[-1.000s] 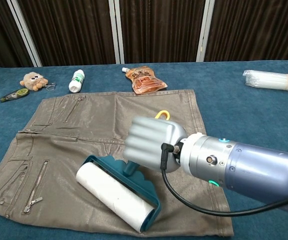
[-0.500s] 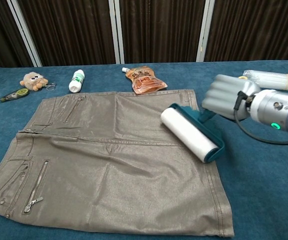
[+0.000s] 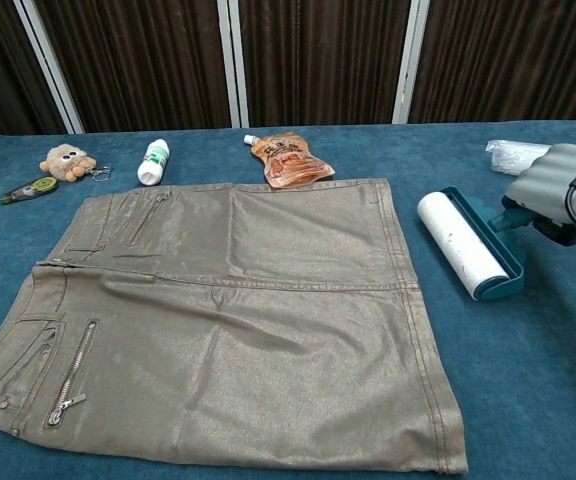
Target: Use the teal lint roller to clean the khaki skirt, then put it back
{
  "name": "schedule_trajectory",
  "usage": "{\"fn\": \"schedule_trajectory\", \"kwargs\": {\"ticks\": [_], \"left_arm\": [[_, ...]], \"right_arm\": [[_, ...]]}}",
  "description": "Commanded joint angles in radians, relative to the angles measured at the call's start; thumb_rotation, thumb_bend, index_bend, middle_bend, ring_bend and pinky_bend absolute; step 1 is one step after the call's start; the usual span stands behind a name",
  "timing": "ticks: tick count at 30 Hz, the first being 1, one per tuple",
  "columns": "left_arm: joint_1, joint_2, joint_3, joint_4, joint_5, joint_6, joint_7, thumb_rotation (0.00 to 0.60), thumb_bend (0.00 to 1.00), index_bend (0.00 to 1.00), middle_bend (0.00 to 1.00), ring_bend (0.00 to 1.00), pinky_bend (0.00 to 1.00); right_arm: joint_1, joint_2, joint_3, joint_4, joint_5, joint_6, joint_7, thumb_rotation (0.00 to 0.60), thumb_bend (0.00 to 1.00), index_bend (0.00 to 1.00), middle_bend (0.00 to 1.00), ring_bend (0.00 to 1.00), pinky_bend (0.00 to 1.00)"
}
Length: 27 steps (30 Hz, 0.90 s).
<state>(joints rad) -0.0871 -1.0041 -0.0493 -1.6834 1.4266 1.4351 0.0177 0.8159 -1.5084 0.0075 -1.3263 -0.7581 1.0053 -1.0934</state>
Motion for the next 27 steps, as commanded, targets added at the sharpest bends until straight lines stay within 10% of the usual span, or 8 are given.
{"fn": "schedule_trajectory", "kwargs": {"ticks": [1,2,4,11,18,27], "left_arm": [[0.003,0.004,0.002,-0.003,0.007,0.007,-0.006,0.6,0.0,0.0,0.0,0.0,0.0],[0.004,0.005,0.003,-0.005,0.01,0.009,-0.009,0.6,0.0,0.0,0.0,0.0,0.0],[0.007,0.01,0.004,-0.007,0.016,0.015,-0.016,0.6,0.0,0.0,0.0,0.0,0.0],[0.015,0.025,0.01,-0.012,0.036,0.029,-0.05,0.6,0.0,0.0,0.0,0.0,0.0],[0.017,0.037,0.01,0.021,0.056,0.038,-0.129,0.6,0.0,0.0,0.0,0.0,0.0],[0.041,0.039,0.025,0.034,0.103,0.091,-0.156,0.6,0.0,0.0,0.0,0.0,0.0]], "right_arm": [[-0.014,0.015,0.018,-0.049,0.052,0.024,-0.01,0.6,0.33,0.16,0.31,0.23,0.33],[-0.016,0.021,0.025,-0.067,0.073,0.031,-0.013,0.6,0.12,0.06,0.2,0.14,0.27],[-0.019,0.032,0.041,-0.105,0.109,0.055,-0.018,0.6,0.0,0.0,0.07,0.03,0.18],[-0.047,0.099,0.083,-0.229,0.099,0.125,0.06,0.6,0.0,0.0,0.0,0.0,0.01],[-0.254,0.318,0.024,-0.442,-0.338,0.286,0.532,0.6,0.0,0.0,0.0,0.0,0.0],[-0.449,0.345,-0.074,-0.353,-0.68,0.514,0.827,0.6,0.0,0.0,0.0,0.0,0.0]]}}
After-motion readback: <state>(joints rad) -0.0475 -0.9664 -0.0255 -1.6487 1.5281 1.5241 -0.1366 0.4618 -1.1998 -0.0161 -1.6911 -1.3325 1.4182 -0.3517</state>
